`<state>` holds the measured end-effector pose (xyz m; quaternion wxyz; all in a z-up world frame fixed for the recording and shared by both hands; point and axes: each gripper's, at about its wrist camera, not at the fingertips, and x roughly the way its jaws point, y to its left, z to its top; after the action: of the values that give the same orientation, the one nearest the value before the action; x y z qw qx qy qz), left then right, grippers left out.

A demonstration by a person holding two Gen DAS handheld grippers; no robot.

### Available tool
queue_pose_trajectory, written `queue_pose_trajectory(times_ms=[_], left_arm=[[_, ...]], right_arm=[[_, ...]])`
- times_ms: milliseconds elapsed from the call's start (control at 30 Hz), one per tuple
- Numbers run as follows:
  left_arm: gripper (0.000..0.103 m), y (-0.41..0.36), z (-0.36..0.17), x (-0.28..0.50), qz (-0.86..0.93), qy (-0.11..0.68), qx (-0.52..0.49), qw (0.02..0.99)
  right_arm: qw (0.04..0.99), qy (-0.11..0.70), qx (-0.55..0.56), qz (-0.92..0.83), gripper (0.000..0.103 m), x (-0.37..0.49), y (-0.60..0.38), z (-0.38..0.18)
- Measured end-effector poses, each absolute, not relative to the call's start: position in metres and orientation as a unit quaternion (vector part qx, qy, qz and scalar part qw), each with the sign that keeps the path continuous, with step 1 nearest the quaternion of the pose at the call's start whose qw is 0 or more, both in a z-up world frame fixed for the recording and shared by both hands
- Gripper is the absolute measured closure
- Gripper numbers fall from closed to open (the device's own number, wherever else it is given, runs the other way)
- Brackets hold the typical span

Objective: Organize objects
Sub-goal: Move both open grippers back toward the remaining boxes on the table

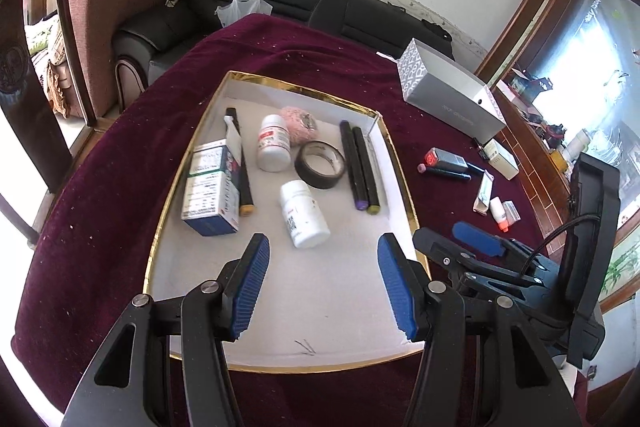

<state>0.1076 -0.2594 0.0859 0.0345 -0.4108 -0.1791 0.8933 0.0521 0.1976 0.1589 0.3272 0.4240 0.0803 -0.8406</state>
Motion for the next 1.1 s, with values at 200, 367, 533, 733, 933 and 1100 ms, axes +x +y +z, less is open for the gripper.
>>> queue_pose_trajectory(times_ms=[200,367,533,733,933,1100], left_arm=[[0.053,-0.226,0.091,0.107,0.895,-0.158,-0.414,0.053],[0.053,-0.203,0.093,0.109,0.896,-0.143,-0.415,0.068],[0.053,-0.19,0.093,0.111,0.897,-0.131,-0.416,0.07],[0.053,-0.184,0.09,0.112,0.898,-0.122,-0.418,0.067],[0.053,-0.18,0.089,0.112,0.897,-0.118,-0.42,0.068],[0.053,-0.17,0.086,0.11,0.895,-0.112,-0.425,0.074]], right_arm=[[0.311,0.096,0.4,-0.857,0.031,0.054,0.222,0.166],[0.283,0.097,0.381,-0.875,0.031,0.054,0.244,0.173],[0.258,0.105,0.355,-0.892,0.028,0.06,0.26,0.183],[0.246,0.118,0.341,-0.9,0.024,0.061,0.267,0.187],[0.244,0.114,0.346,-0.899,0.024,0.058,0.272,0.185],[0.24,0.111,0.349,-0.899,0.024,0.056,0.276,0.184]])
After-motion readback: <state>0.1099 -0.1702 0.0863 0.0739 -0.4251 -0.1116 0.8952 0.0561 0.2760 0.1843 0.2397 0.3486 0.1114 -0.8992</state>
